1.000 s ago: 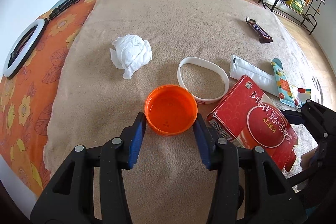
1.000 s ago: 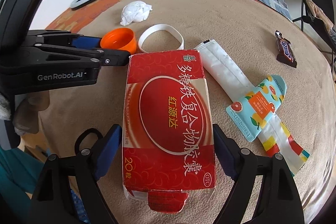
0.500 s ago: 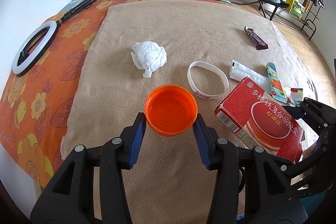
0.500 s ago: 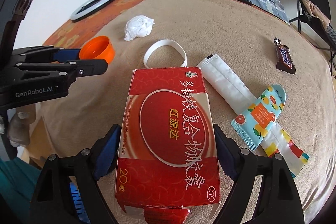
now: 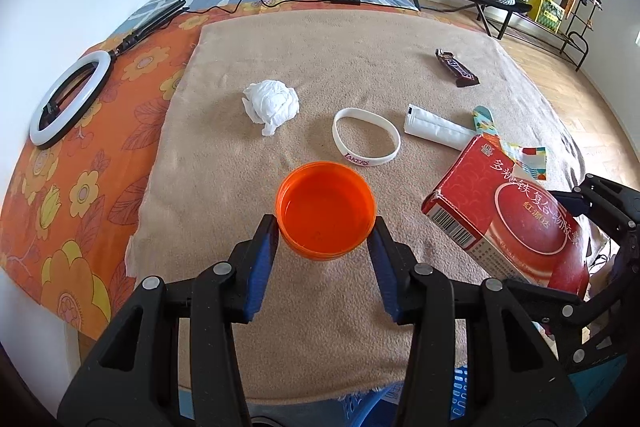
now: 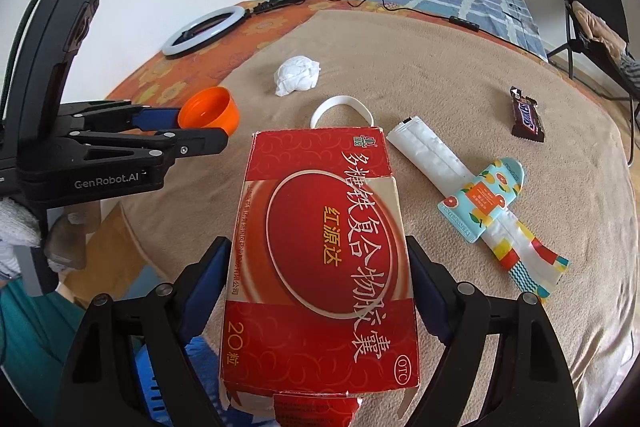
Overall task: Collect trash
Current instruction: 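Grasp the orange cap with the left tool while the right tool grasps the red box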
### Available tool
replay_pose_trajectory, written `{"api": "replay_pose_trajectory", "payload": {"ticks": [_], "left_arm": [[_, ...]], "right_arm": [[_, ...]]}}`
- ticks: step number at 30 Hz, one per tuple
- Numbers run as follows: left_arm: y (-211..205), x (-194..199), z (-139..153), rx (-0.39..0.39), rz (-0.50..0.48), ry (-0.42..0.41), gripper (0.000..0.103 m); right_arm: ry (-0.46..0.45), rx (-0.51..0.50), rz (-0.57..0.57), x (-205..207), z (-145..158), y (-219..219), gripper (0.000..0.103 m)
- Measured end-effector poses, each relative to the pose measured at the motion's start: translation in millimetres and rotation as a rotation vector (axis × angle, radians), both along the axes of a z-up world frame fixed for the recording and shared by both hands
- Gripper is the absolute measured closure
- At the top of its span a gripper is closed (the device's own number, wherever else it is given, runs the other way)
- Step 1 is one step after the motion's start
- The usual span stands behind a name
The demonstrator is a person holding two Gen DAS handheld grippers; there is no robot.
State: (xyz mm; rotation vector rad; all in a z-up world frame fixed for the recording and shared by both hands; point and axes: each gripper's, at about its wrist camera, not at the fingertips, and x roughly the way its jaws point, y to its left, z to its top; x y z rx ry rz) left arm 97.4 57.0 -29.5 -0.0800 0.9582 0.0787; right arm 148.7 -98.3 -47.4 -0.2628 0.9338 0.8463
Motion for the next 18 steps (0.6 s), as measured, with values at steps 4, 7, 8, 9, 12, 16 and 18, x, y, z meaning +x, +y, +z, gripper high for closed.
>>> {"api": "replay_pose_trajectory", "payload": {"ticks": [4,7,8,9,12,16,18], "left_arm": [[-7.3,-14.9,3.8,-0.002,-0.017,-0.005,0.056],[-14.0,-28.4,5.2,-0.006,-0.031,-0.004,0.056],[-16.7,-33.0,5.5,-0.009,-0.037,-0.003,0.056],[-19.7,-37.9,5.8,-0.009,-0.043,-0.002,0.056],[-30.4,-53.9,7.3,-0.003,-0.065,-0.004,0.056],[-44.5,-76.6,7.0,-0.002,-0.094,-0.003,0.056],[-53.0,-88.4,5.3,0.005,-0.108,-0.002,0.056]], "right_arm": [[-0.003,-0.009,-0.006,-11.1,4.0,-6.5,0.020],[-0.002,-0.018,-0.012,-21.8,6.0,-11.1,0.020],[-0.004,-0.019,-0.011,-25.7,7.2,-12.9,0.020],[-0.007,-0.021,-0.012,-28.6,8.4,-14.5,0.020],[-0.013,-0.021,-0.014,-43.1,12.8,-22.2,0.020],[-0.014,-0.011,-0.016,-63.1,17.2,-33.6,0.020],[-0.013,-0.006,-0.015,-73.6,18.0,-39.9,0.020]]}}
